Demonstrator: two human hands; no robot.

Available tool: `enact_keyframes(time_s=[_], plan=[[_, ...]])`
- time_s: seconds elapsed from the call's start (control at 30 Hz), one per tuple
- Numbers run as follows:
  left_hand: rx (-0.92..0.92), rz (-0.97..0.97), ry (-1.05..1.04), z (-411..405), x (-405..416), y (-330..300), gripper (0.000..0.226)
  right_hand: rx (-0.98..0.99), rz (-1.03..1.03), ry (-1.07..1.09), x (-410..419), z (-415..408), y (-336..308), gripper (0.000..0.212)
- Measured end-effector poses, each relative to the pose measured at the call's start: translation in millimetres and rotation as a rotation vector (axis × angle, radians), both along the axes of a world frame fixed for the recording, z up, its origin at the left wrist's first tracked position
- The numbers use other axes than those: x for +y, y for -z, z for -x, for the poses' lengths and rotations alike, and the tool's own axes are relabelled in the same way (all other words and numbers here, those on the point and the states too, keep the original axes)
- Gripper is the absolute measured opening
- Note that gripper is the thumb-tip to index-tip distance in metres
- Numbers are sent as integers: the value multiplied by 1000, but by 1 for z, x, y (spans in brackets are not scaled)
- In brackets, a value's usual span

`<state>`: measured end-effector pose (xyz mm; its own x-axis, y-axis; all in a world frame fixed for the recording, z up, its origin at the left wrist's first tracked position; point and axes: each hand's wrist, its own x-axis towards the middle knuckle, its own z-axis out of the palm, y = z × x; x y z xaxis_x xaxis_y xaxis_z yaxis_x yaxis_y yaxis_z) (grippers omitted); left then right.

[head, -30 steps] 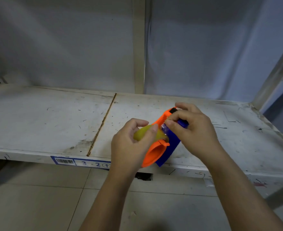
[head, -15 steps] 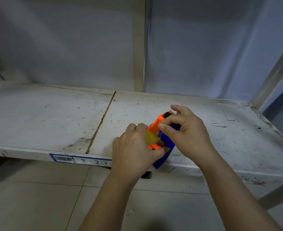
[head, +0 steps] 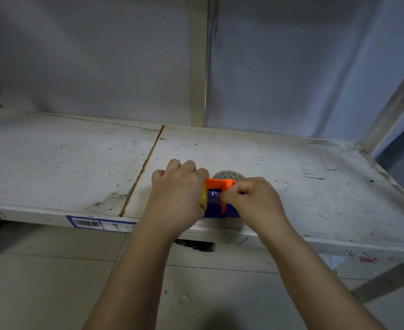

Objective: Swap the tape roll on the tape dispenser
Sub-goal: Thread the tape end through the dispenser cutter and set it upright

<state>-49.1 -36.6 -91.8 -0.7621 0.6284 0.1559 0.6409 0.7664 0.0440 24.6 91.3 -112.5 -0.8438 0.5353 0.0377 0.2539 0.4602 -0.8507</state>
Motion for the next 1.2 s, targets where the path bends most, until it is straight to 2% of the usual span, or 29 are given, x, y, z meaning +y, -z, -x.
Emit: enact_keyframes(time_s=[0.1, 0.17, 0.2, 0.23, 0.27, 0.33, 0.37, 0.43, 0.53, 0.67, 0.73, 0.83, 0.9, 0.93, 1.03, 1.1, 1.2], plan=[[-40, 1, -10, 2, -9, -7, 59, 72, 282, -31, -4, -4, -14, 18], [-74, 16, -53, 6, -15, -9, 57, 168, 433, 89, -1, -1, -13, 17], [-96, 31, -79, 9, -19, -8, 58, 198, 420, 155, 4, 2, -7, 15], [-119, 43, -102, 11, -21, -7, 59, 176, 289, 187, 10, 4, 0, 16], [-140, 53, -117, 12, -23, -5, 60, 96, 71, 159, 16, 4, 5, 20], [-149, 71, -122, 13, -22, -3, 60, -143, -340, -42, 23, 4, 17, 25], [-142, 74, -119, 14, -21, -2, 60, -220, -464, -134, 26, 5, 23, 25], [-124, 68, -116, 14, -17, -2, 59, -255, -633, -206, 30, 7, 32, 21], [-75, 60, -101, 13, -10, 0, 57, -235, -776, -111, 46, 7, 39, 22], [-21, 39, -51, 9, 5, 5, 61, -266, -722, 39, 78, -4, 39, 31], [-14, 21, -22, 9, 14, 9, 63, -280, -717, 64, 84, -7, 40, 28], [-3, 44, 13, 11, 27, 13, 62, -109, -652, 122, 75, -8, 36, 28], [-6, 82, 30, 13, 34, 12, 63, 66, -540, 146, 61, -6, 25, 25], [-7, 101, 36, 15, 37, 11, 63, 90, -470, 131, 53, -4, 19, 33], [-3, 157, 51, 18, 44, 11, 62, -87, -271, 33, 34, 3, 12, 54], [-7, 192, 65, 19, 47, 10, 64, -144, -160, 12, 28, 8, 20, 49], [-16, 248, 84, 22, 50, 8, 68, -73, 55, 55, 27, 16, 32, 36]])
